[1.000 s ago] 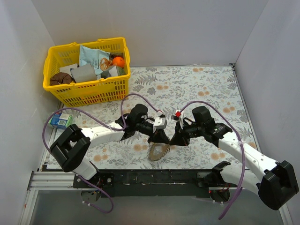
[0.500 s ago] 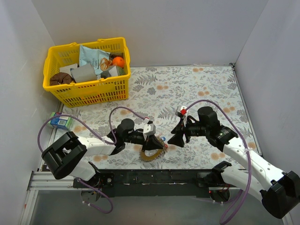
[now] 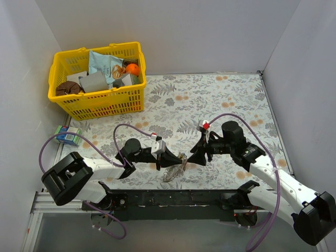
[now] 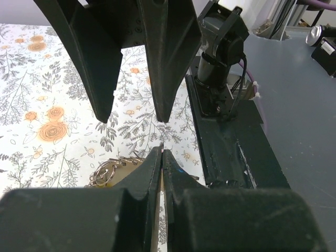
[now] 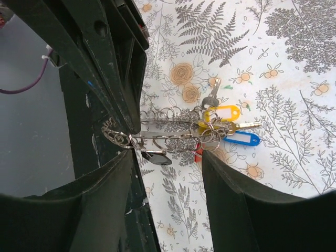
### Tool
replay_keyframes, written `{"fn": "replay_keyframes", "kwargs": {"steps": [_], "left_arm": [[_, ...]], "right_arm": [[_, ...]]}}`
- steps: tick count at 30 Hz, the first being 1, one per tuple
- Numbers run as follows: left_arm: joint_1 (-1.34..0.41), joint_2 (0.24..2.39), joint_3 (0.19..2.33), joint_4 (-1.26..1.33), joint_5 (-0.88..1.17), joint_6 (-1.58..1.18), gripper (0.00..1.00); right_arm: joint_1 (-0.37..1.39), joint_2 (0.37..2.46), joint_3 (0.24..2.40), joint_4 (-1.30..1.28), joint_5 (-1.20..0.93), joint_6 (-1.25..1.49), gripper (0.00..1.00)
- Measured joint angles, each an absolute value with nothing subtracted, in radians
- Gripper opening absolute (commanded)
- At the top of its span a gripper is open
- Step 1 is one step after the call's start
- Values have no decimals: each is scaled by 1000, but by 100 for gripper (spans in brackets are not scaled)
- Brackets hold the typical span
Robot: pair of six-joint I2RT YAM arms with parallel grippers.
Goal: Put the keys on the keyring
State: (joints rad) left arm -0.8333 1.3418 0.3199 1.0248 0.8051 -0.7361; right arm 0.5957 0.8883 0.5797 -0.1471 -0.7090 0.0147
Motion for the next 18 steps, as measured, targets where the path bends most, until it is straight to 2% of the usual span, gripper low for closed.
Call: {"fn": "replay_keyframes", "kwargs": {"steps": [18], "left_arm": [[-833, 1278, 318, 1136, 826, -790, 0]], "right_arm": [[596, 898, 625, -111, -864, 45, 68]]}}
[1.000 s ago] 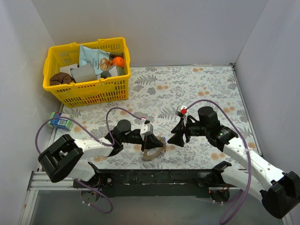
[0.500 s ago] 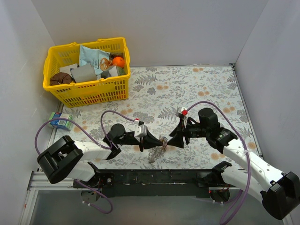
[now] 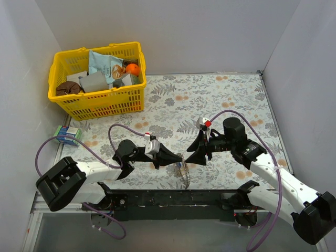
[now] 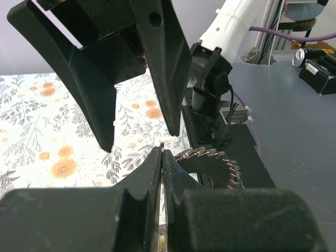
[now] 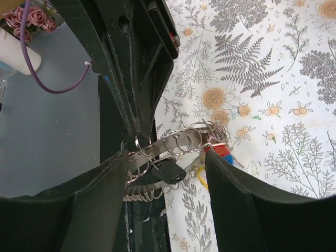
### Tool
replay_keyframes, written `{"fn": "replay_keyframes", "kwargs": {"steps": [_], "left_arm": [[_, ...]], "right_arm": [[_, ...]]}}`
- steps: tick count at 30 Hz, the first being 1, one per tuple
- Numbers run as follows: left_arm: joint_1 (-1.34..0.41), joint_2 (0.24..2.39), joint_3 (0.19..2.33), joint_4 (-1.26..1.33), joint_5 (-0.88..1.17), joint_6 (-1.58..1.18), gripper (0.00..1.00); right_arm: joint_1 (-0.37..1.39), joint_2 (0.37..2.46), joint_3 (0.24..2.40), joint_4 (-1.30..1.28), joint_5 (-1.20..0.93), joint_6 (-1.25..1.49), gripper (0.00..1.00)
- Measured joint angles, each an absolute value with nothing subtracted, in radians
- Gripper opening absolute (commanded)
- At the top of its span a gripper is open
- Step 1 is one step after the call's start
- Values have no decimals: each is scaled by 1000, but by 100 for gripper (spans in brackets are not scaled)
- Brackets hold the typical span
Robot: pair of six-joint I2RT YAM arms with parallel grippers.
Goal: Put the keys on the keyring
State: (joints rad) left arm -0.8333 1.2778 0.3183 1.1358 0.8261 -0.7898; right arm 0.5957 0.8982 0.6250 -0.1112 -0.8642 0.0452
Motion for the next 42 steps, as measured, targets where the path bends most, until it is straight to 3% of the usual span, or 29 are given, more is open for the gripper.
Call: {"fn": "replay_keyframes", "kwargs": {"steps": [7, 18, 26, 42], "left_arm": [[-833, 1228, 319, 1146, 852, -798, 0], [-833, 1206, 323, 1150, 855, -812, 0], [-833, 1206, 337, 1153, 854, -819, 0], [-833, 1223, 373, 1171, 853, -835, 0]], "right_arm": [[596, 898, 645, -106, -879, 45, 65], [596, 898, 645, -99, -922, 49, 44], [596, 905, 645, -77, -956, 55, 37], [594, 896, 646, -72, -964, 76, 33]]}}
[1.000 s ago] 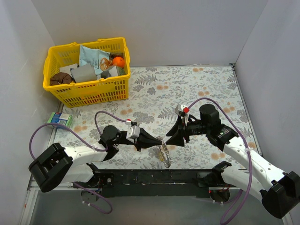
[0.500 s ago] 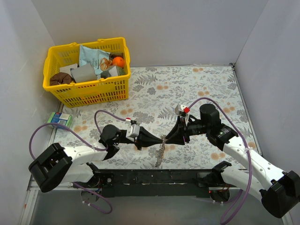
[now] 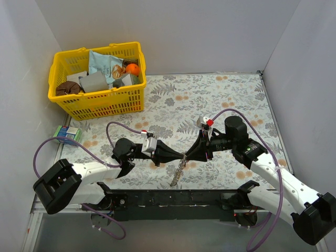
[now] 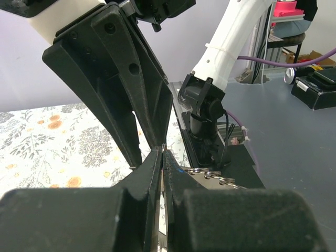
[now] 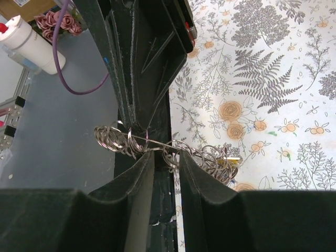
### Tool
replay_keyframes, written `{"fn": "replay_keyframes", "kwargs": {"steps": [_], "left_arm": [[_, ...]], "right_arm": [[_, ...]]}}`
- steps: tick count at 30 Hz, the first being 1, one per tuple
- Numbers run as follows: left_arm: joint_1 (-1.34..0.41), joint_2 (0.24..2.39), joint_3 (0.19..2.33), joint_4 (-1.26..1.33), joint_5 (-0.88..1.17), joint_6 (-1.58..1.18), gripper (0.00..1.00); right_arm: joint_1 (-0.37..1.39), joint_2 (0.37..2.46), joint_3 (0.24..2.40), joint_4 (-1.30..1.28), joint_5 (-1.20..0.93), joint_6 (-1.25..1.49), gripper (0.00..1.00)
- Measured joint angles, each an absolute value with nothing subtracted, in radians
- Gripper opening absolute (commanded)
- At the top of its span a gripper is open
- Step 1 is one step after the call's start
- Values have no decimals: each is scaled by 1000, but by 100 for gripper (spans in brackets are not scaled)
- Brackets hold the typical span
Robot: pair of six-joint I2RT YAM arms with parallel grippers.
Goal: Put the keys on the keyring
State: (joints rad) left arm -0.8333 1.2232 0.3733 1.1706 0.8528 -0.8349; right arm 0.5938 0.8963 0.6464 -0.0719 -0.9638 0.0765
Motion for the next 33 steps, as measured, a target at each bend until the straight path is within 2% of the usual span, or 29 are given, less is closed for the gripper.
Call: {"fn": "replay_keyframes", "kwargs": {"steps": [11, 22, 24, 26, 27, 33], "left_arm": [[-833, 1223, 389, 1176, 841, -835, 0], [-820, 1203, 389, 1166, 837, -830, 0], [-817, 1191, 389, 1158, 838, -826, 0], [-814, 1182, 389, 1155, 838, -825, 0], [-813, 1179, 389, 1155, 838, -824, 0], [-809, 1177, 390, 1154, 853, -823, 0]], "right_arm": [[594, 890, 672, -83, -952, 74, 29], [580, 849, 773, -205, -827, 21, 29], [571, 838, 790, -216, -823, 19, 33], [567, 834, 802, -216, -836, 20, 43], [564, 835, 808, -213, -851, 22, 45], [563, 863, 810, -204, -968, 27, 44]]}}
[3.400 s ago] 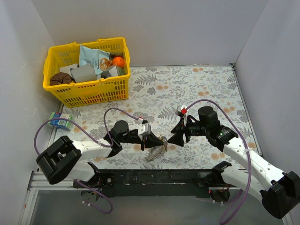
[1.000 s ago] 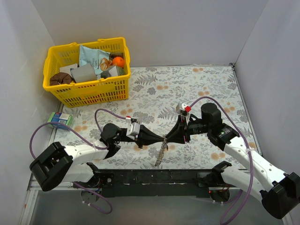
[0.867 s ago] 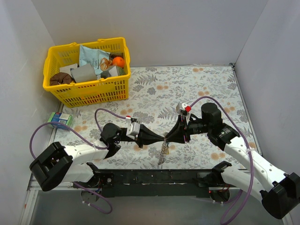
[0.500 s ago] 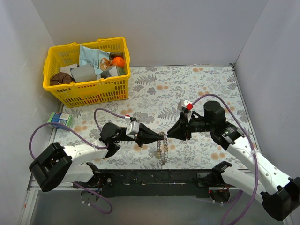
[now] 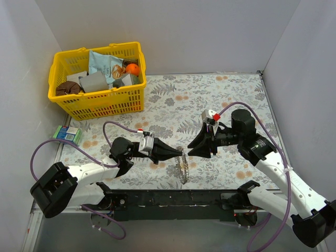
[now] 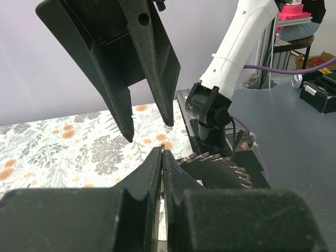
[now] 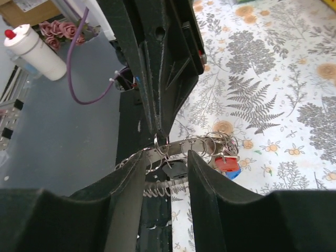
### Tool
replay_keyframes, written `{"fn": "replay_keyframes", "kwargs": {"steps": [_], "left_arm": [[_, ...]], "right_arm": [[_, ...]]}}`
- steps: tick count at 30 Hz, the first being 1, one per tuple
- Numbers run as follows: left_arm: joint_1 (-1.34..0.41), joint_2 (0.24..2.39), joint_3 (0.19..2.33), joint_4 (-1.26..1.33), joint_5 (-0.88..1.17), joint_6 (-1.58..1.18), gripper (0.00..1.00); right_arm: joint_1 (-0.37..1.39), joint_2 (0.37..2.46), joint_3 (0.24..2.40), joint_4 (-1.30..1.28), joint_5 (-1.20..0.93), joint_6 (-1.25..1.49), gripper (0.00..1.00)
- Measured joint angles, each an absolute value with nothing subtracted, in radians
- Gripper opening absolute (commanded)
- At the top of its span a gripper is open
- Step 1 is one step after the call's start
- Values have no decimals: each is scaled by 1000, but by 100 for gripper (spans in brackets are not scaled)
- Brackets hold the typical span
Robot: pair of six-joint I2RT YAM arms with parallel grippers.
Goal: Put the keys on the keyring
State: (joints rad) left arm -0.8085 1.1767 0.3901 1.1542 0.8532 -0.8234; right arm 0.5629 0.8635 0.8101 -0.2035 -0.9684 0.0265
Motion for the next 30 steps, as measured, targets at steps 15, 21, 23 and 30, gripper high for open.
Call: {"fn": "replay_keyframes", "kwargs": {"steps": [15, 21, 23, 30], "left_arm": [[-807, 1164, 437, 1125, 877, -823, 0], [-807, 1164, 455, 1118, 884, -824, 0], [-807, 1164, 459, 1113, 888, -823, 0], [-807, 1164, 459, 1097, 902, -823, 0]], "right_arm": [[563, 906, 801, -190, -1094, 35, 36], [563, 916, 782, -174, -1106, 50, 27], [563, 916, 776, -157, -1107, 57, 21], [563, 918, 759, -108, -1111, 102, 1]]}}
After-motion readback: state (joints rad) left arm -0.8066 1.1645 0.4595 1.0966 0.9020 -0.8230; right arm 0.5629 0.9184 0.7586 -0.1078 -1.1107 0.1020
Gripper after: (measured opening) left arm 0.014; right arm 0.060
